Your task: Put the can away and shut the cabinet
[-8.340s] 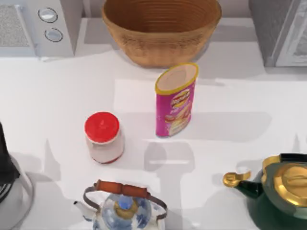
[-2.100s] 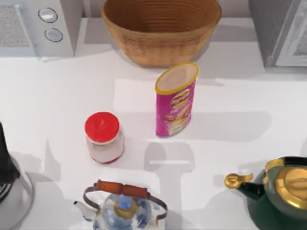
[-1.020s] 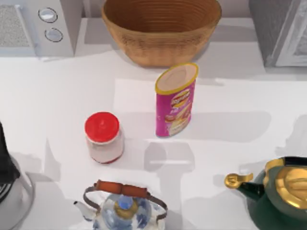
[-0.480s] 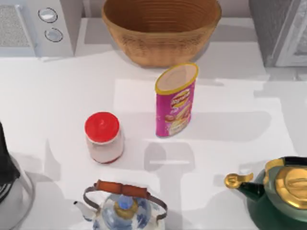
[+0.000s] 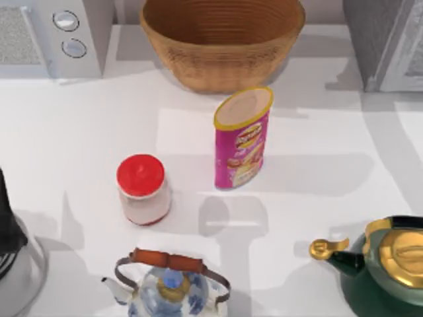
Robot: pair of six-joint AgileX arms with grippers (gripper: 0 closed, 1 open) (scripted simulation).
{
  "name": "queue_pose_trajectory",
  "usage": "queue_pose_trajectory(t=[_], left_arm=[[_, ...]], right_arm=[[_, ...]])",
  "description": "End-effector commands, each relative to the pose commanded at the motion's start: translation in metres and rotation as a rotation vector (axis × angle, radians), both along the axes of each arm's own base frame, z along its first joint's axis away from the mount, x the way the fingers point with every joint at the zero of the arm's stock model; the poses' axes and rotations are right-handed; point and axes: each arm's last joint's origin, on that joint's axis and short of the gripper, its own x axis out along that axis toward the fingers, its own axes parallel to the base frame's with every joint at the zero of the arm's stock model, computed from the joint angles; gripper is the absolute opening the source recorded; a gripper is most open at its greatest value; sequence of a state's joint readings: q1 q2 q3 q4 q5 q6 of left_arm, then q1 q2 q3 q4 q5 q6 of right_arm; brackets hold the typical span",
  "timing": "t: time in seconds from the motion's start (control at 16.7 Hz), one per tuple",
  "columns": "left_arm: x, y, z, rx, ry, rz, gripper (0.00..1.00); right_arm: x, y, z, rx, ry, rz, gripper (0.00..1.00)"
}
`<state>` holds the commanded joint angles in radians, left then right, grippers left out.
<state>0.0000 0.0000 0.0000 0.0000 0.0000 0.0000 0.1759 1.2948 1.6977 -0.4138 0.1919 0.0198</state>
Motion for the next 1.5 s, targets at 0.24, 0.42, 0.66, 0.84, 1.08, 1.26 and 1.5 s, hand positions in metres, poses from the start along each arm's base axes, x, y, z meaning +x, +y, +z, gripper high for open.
queue_pose_trajectory(t=[0.24,0.42,0.66,0.84,1.08,1.26,1.5], left_arm=[[0.0,0.0,0.0,0.0,0.0,0.0,1.0],[0.0,0.0,0.0,0.0,0.0,0.0,1.0],[0.0,0.0,0.0,0.0,0.0,0.0,1.0],[0.0,0.0,0.0,0.0,0.0,0.0,1.0],[0.0,0.0,0.0,0.0,0.0,0.0,1.0],[0.0,0.0,0.0,0.0,0.0,0.0,1.0],[0.0,0.0,0.0,0.0,0.0,0.0,1.0]], right_arm=[[0.006,0.003,0.005,-0.001,-0.001,0.002,0.0],[0.006,0.002,0.004,0.001,-0.001,-0.001,0.0],[0.023,0.004,0.007,-0.003,0.018,-0.001,0.0],[0.053,0.006,0.015,-0.006,0.034,-0.001,0.0],[0.094,0.007,0.035,0.0,0.0,-0.001,0.0],[0.122,0.004,0.039,0.003,-0.022,0.0,0.0],[0.15,0.001,0.028,0.001,-0.008,-0.001,0.0]])
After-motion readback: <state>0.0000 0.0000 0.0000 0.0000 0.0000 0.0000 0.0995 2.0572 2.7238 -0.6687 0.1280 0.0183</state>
